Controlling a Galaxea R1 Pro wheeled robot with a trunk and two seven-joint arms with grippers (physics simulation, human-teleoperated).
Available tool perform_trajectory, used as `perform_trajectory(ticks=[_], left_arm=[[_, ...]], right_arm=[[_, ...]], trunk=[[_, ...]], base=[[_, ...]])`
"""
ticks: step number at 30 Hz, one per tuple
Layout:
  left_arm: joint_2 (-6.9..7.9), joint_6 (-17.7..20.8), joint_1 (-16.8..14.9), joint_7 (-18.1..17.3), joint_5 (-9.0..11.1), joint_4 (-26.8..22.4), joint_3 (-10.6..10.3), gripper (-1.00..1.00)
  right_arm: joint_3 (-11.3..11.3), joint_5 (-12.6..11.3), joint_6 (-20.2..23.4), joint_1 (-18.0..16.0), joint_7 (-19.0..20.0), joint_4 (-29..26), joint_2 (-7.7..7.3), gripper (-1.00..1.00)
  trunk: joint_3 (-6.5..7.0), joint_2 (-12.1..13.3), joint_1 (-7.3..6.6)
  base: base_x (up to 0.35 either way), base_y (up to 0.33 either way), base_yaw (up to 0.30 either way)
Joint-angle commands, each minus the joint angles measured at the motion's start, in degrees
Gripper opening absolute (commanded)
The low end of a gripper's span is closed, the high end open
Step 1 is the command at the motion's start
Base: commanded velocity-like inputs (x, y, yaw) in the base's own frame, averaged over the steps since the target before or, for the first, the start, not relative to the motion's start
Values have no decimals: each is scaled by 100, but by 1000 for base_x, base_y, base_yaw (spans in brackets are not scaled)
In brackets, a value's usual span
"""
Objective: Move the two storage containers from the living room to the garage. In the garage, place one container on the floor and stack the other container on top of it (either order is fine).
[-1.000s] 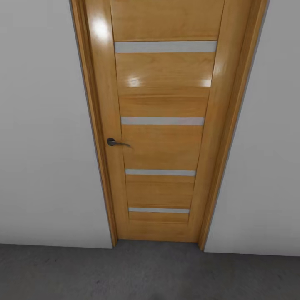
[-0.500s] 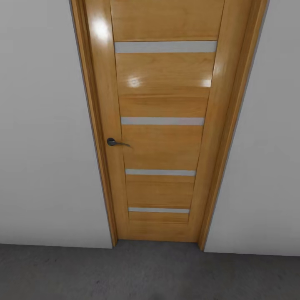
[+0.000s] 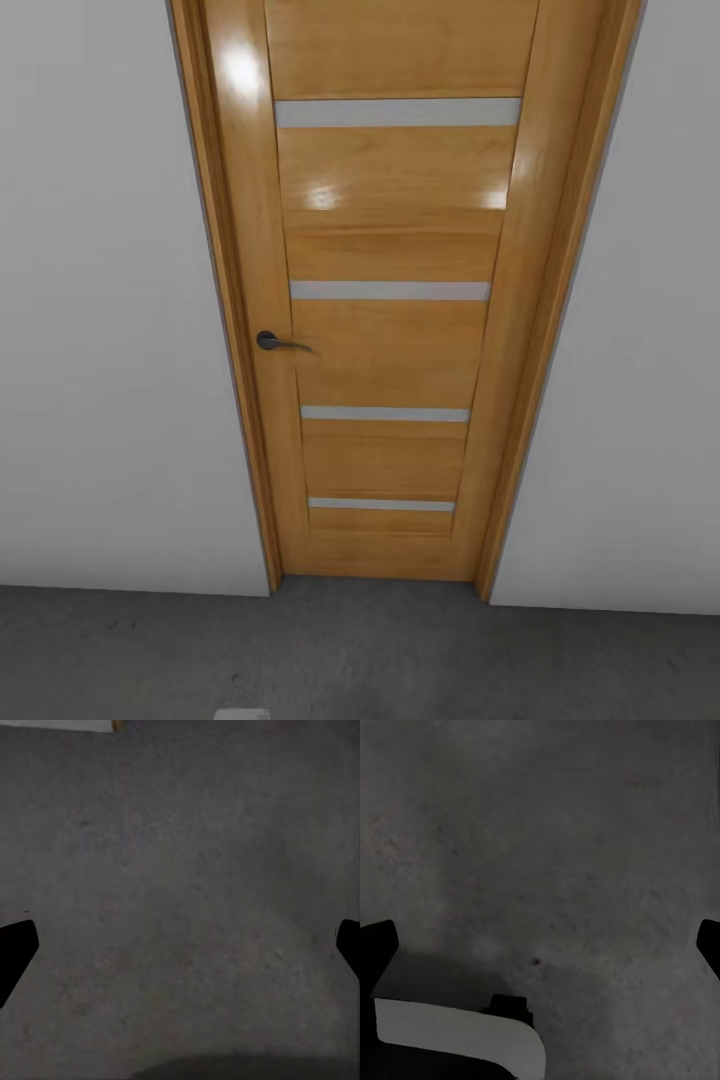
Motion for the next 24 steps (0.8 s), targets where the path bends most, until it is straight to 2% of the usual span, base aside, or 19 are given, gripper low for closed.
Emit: perform_trajectory(ticks=[1, 6, 8, 9, 11, 16, 17, 19, 20, 24], left_arm=[[-3, 57, -103, 45, 0, -35, 2, 100], [-16, 263, -681, 94, 12, -75, 2, 100], [-77, 555, -1195, 102, 20, -80, 2, 100], [-102, 613, -1301, 103, 19, -81, 2, 100], [-200, 791, -1704, 105, 11, -77, 2, 100], [-256, 926, -2379, 94, 23, -73, 2, 100], [-261, 941, -2564, 92, 65, -69, 2, 100], [-264, 954, -2738, 86, 139, -64, 2, 100], [-271, 966, -3017, 73, 357, -52, 2, 100], [-284, 970, -3265, 52, 722, 90, 2, 100]], right_arm=[[-1, 27, -131, 34, 22, 22, -3, 100], [-1, 27, -364, 134, 370, 23, -7, 100], [-1, 27, -401, 150, 519, 23, -8, 100], [-1, 27, -407, 152, 545, 23, -7, 100], [-1, 28, -409, 155, 567, 23, -7, 100], [-1, 28, -412, 157, 586, 23, -5, 100], [-1, 28, -412, 157, 588, 23, -5, 100], [-1, 29, -412, 157, 589, 23, -4, 100], [-1, 26, -412, 157, 590, 23, -4, 100], [-1, 27, -414, 157, 593, 23, -4, 100]], trunk=[[-6, -4, 0], [-6, -4, 0], [-6, -4, 0], [-6, -4, 0], [-6, -4, 0], [-6, -4, 0], [-6, -4, 0], [-6, -4, 0], [-6, -4, 0], [-6, -4, 0]], base=[[0, 0, 0], [0, 0, 0], [0, 0, 0], [0, 0, 0], [0, 0, 0], [0, 0, 0], [0, 0, 0], [0, 0, 0], [0, 0, 0], [0, 0, 0]])
